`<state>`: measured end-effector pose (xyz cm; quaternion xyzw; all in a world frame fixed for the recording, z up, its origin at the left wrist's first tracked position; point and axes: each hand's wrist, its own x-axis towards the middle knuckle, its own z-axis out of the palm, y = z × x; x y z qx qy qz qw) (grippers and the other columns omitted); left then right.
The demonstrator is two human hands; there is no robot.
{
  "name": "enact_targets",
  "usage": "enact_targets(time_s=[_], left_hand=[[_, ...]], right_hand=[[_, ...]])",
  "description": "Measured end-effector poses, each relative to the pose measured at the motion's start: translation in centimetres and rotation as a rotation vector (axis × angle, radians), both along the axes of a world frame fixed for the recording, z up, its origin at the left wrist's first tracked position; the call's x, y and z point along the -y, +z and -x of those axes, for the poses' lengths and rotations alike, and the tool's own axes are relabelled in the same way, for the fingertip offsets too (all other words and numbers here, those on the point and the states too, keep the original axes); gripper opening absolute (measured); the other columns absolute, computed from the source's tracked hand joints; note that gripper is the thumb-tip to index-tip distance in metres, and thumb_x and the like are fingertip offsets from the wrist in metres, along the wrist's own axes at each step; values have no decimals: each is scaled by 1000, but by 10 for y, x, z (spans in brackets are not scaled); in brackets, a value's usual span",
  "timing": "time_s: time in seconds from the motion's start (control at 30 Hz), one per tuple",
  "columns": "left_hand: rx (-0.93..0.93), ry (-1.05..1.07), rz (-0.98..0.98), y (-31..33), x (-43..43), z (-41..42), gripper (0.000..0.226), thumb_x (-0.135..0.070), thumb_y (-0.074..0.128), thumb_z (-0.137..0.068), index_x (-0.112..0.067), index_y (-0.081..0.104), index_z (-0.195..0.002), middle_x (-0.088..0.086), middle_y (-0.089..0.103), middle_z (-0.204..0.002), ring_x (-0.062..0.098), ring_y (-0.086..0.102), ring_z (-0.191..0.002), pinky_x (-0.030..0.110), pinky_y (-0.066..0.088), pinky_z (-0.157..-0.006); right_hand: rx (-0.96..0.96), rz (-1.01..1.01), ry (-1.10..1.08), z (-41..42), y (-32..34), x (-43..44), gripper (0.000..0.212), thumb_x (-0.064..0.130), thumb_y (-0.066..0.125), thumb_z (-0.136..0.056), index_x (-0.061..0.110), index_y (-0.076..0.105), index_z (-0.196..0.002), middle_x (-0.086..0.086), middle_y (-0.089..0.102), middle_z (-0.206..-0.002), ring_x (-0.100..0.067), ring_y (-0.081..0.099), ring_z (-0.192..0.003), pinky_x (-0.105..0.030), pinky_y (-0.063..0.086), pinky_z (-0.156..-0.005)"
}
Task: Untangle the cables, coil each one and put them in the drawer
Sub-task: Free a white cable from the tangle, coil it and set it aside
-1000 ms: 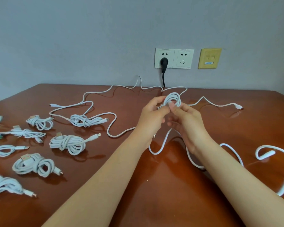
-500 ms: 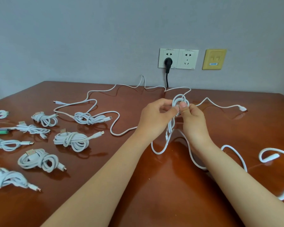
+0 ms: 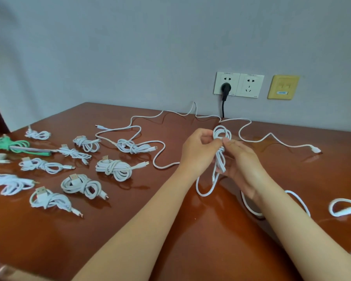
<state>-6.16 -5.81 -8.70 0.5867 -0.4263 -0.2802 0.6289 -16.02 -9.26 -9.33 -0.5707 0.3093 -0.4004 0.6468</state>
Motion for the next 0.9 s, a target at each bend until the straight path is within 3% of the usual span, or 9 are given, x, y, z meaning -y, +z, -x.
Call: enact_targets(time_s=[0.1,0.27,0.37,0.5,0.57,0.67,0.73,0.8,0.9], left_hand=[[6,-12,5,-1,-6,0,11,-21,67,-84,-22,59,-92,-8,61,-77,-3,53,-49,13,43,-50],[-1,-7,37,-2,-24,-9,19,-15,67,-84,-25,63,-99,-3,57,-73,3,51,-53,23,45,-62],[-10,-10,26,-3,-41,-14,16,-13,59,-88,-29,63,-86,-5,53,-66,2,48,-51,21,41,-57],[-222,64,-88,1,-54,-25,23,-22,45,-95,-26,55,-76,-1,54,-69,8,47,-46,23,37,-49],[-133,70,-103,-6,-60,-28,16,-27,51,-94,-26,55,-79,-2,54,-67,10,49,-52,23,41,-49],[46,60,-103,-18,-69,-31,12,-15,63,-85,-25,57,-84,-5,58,-73,7,55,-59,16,47,-52],[-3,116,-97,-21,-68,-36,18,-7,61,-83,-25,58,-83,-4,59,-78,8,56,-60,17,50,-59],[-54,196,-116,-22,-64,-41,18,-6,57,-84,-24,57,-83,-3,58,-79,13,58,-61,28,52,-74],[10,219,-178,-27,-59,-46,14,-6,51,-88,-19,55,-94,-4,54,-89,20,61,-76,32,49,-83]], right_hand=[[20,-59,43,3,4,-3,39,22,47,-96,-7,52,-122,-24,64,-101,-20,61,-70,-31,54,-62],[19,-86,130,0,9,-15,13,21,52,-92,8,56,-92,-8,61,-66,-15,59,-50,-26,54,-51],[-28,-34,135,-5,10,-26,9,18,56,-90,11,59,-84,-6,56,-65,-13,51,-47,-22,47,-47],[-116,122,91,-13,6,-37,11,13,68,-82,9,57,-84,-6,54,-67,-9,47,-44,-17,40,-43],[-180,236,38,-17,-2,-39,19,9,73,-77,12,55,-80,-2,53,-65,-3,45,-42,-14,36,-42],[-336,416,14,-20,-15,-38,33,12,81,-68,22,54,-84,3,54,-73,-6,46,-57,-17,38,-53],[-473,504,25,-20,-20,-35,45,13,82,-67,24,51,-97,4,53,-83,-9,47,-69,-19,40,-62],[-665,615,25,-19,-26,-29,52,17,78,-71,22,47,-113,1,51,-97,-14,50,-85,-26,43,-74],[-871,750,-47,-14,-29,-17,34,20,62,-84,19,52,-117,-5,54,-107,-25,52,-103,-33,42,-88]])
